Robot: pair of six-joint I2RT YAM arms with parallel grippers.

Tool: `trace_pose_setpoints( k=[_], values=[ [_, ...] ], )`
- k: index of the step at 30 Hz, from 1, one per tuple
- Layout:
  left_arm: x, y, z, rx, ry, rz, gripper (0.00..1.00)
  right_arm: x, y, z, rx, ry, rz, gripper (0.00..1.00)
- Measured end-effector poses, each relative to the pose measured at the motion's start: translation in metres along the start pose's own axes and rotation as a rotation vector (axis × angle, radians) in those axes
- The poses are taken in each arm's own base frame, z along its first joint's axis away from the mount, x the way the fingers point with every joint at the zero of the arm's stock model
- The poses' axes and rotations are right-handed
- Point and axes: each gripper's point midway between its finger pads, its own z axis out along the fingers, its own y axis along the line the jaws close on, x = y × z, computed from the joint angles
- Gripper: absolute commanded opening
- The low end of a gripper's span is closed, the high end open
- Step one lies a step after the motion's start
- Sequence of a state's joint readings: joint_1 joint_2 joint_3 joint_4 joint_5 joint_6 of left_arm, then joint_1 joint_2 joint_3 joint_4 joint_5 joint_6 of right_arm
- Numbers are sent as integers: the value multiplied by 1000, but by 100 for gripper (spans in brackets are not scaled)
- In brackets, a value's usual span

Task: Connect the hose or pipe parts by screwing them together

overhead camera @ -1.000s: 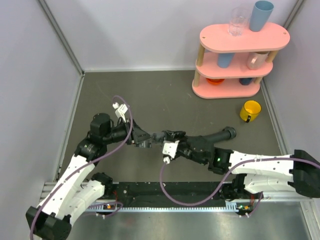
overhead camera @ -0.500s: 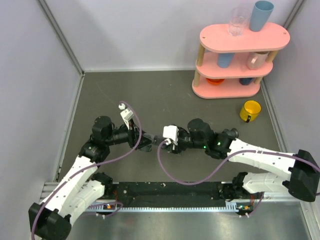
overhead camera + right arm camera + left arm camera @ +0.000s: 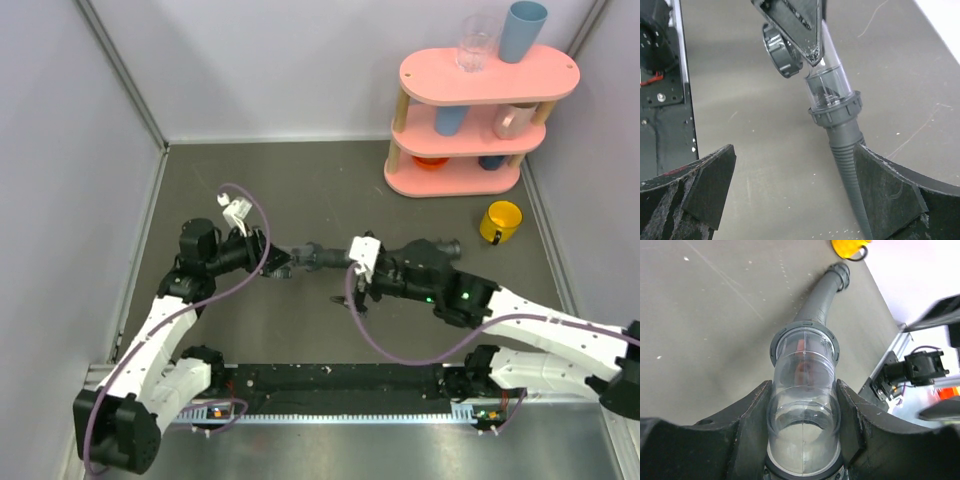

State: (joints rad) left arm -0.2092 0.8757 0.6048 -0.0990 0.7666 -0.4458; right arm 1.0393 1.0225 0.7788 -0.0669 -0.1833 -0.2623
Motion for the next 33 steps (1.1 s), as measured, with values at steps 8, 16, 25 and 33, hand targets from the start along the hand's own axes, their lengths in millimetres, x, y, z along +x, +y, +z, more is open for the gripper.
trace_pose_setpoints(
  k=[8, 16, 25, 33],
  values=[
    [-1, 67, 13, -173, 23, -191, 13, -22, -17, -43, 160, -105, 112, 99],
    [11, 105, 29, -217, 95, -437, 37, -3, -30, -54, 284, -39, 247, 99],
    [34, 128, 23, -351, 94, -504, 99, 23, -65, -65, 533, 91, 318, 99],
    [61, 160, -1, -597, 125, -573, 99, 21, -77, -77, 638, 104, 393, 99]
  ],
)
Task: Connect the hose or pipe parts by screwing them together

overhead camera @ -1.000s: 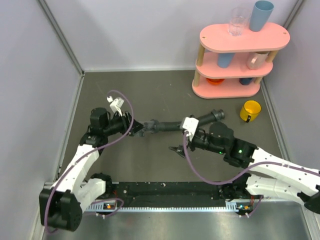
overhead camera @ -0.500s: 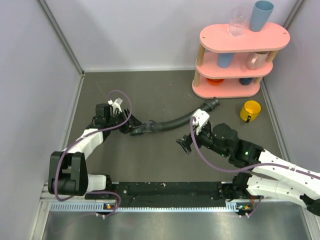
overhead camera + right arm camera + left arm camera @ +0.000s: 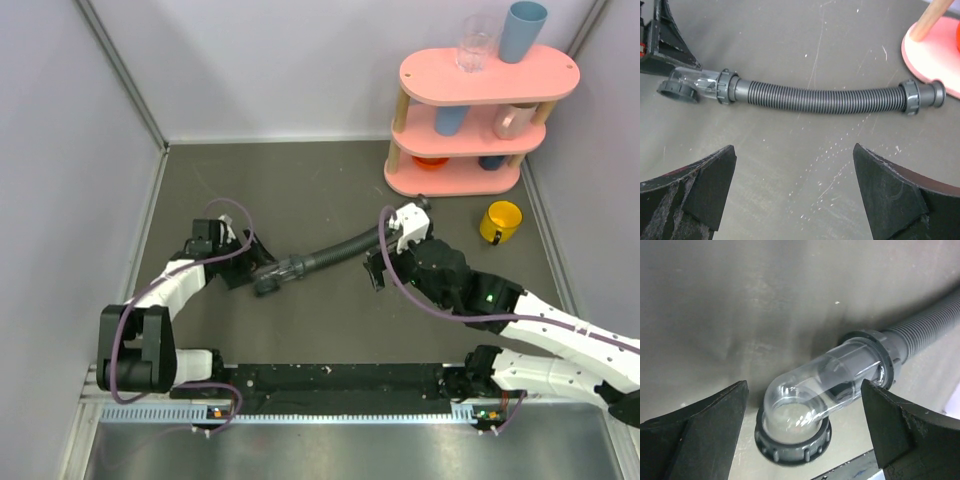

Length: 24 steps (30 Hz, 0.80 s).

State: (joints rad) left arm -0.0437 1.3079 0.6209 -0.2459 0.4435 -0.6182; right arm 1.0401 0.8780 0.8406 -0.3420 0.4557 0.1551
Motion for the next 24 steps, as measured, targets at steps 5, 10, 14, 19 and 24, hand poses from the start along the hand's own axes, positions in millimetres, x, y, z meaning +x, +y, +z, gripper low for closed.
trace_pose_setpoints(
  k=[5, 10, 14, 19, 24],
  values=[
    [-19, 9, -20, -135, -69, 12, 99, 6, 0, -4, 12, 35, 80, 99],
    [-43, -27, -59, -62, -192, 118, 99, 10, -6, -14, 51, 60, 181, 99],
    [-36, -71, -100, 129, -262, 245, 99, 5, -15, -30, 74, 30, 274, 99],
    [-10, -111, -149, 362, -368, 426, 99, -11, -25, -50, 74, -53, 366, 99],
    [18, -108, -163, 457, -444, 513, 99, -24, -33, -67, 63, -121, 439, 99]
  ],
)
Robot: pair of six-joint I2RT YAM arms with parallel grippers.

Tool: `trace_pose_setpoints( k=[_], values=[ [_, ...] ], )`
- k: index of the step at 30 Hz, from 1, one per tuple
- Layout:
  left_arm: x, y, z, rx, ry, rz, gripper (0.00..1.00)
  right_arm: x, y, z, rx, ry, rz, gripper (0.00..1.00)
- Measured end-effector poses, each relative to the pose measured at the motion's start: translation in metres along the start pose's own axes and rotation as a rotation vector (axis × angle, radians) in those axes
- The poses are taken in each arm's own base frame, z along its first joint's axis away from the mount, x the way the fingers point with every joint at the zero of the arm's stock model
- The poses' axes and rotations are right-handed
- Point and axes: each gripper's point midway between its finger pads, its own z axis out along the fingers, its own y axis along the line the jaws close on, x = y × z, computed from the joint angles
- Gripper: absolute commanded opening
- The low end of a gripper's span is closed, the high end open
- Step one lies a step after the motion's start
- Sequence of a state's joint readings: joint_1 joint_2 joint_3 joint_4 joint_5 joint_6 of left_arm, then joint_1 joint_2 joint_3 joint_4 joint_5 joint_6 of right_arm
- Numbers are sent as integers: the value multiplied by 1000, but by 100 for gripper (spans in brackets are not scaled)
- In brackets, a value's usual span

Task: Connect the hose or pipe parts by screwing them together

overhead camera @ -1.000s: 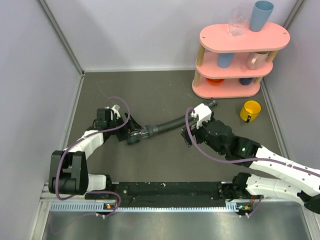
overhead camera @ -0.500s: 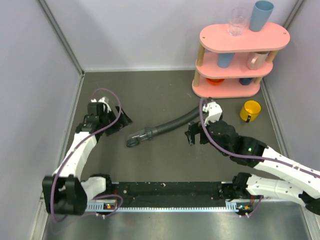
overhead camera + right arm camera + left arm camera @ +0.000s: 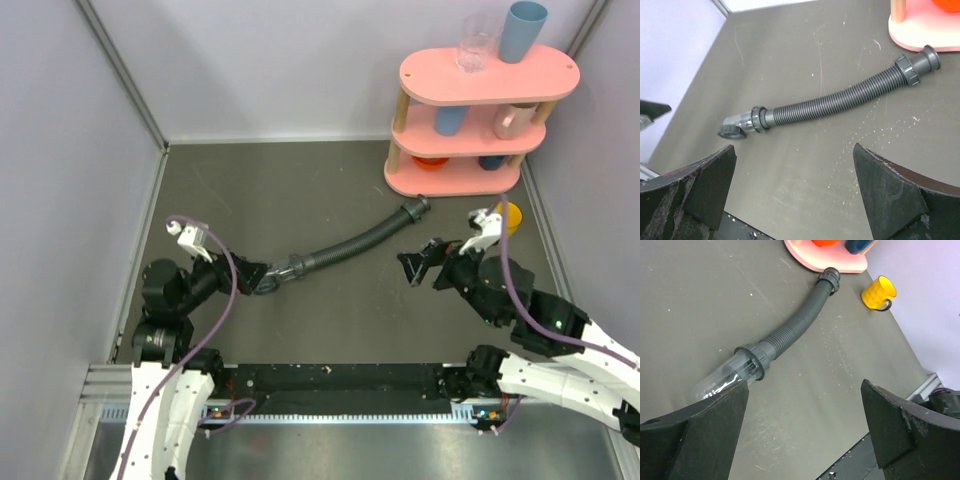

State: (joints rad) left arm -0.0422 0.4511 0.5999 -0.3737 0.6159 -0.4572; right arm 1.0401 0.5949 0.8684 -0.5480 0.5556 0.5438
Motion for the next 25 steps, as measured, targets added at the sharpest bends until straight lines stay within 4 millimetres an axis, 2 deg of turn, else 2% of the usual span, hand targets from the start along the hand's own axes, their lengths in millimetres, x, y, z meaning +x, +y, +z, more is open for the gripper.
trace_pose_setpoints(
  k=[3, 5, 25],
  values=[
    [6, 5, -6, -21, -40, 18, 99, -7, -5, -7, 0, -38, 29, 99],
    [3, 4, -10, -27, -69, 34, 99, -8, -8, -11, -3, -50, 39, 99],
    [1, 6, -13, -49, -86, 48, 99, 8, -14, -8, 15, -17, 31, 99]
  ],
)
